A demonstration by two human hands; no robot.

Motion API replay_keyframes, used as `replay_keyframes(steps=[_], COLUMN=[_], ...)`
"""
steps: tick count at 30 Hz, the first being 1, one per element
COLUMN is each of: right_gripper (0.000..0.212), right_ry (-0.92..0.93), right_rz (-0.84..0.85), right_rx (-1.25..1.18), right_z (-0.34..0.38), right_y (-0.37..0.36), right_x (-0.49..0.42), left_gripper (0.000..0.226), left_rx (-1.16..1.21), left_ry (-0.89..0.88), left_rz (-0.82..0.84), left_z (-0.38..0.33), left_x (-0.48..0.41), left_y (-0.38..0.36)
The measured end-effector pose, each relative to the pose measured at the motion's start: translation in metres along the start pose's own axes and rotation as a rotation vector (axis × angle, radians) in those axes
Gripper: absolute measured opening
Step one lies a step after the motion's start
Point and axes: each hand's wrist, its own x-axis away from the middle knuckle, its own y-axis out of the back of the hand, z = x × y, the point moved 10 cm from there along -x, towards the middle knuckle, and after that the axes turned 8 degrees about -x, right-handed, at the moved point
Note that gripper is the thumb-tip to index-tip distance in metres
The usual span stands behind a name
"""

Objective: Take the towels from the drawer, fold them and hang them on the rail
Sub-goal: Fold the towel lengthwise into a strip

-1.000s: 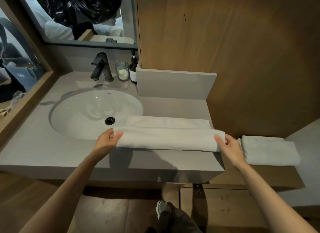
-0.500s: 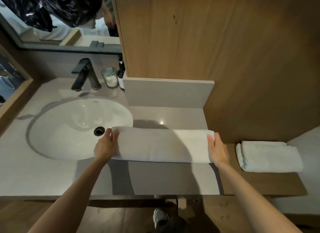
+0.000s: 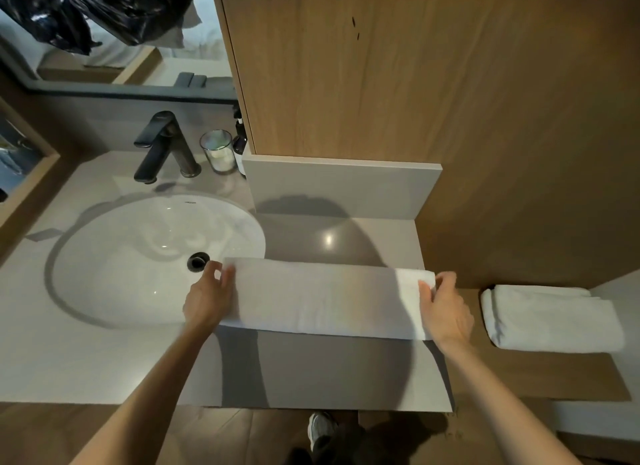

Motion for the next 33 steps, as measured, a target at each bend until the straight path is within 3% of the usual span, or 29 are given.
replay_keyframes(steps=[2, 4, 6, 8, 10, 13, 16, 19, 23, 27, 33], right_gripper=[0.038, 0.040, 0.034, 0.039, 0.049, 0.059, 0.060, 0.062, 0.064, 0.057, 0.063], right_ry=[0.162, 0.401, 0.598, 0.684, 0.694, 0.634, 0.609, 0.615, 0.627, 0.598, 0.488], right_rz=[-0.157, -0.207, -0.113, 0.046, 0.180, 0.236, 0.218, 0.245, 0.238, 0.225, 0.196], right_rx=[0.043, 0.020, -0.053, -0.019, 0.106, 0.245, 0.295, 0.349, 0.379, 0.309, 0.366], right_z=[0.025, 0.064, 0.106, 0.139, 0.156, 0.158, 0.158, 0.161, 0.159, 0.149, 0.097], right_y=[0.013, 0.007, -0.020, -0.062, -0.103, -0.127, -0.131, -0.139, -0.140, -0.131, -0.098], right_x=[0.004, 0.018, 0.037, 0.056, 0.069, 0.071, 0.067, 0.068, 0.068, 0.063, 0.041], left_gripper=[0.040, 0.041, 0.038, 0.036, 0.035, 0.036, 0.044, 0.050, 0.056, 0.056, 0.063], left_rx=[0.040, 0.106, 0.162, 0.162, 0.150, 0.072, -0.128, -0.326, -0.426, -0.466, -0.466], left_ry=[-0.016, -0.024, -0.008, 0.007, 0.025, -0.024, -0.391, -0.748, -0.717, -0.765, -0.658], left_rz=[-0.012, -0.042, -0.070, -0.096, -0.121, -0.241, -0.445, -0.265, -0.093, -0.027, 0.040], left_z=[-0.004, -0.010, -0.015, -0.018, -0.021, -0.025, -0.068, -0.116, -0.116, -0.112, -0.076], left_x=[0.003, 0.008, 0.011, 0.015, 0.017, 0.019, 0.044, 0.077, 0.068, 0.061, 0.029], left_y=[0.003, 0.006, 0.008, 0.008, 0.010, 0.020, 0.021, -0.041, -0.076, -0.067, -0.046])
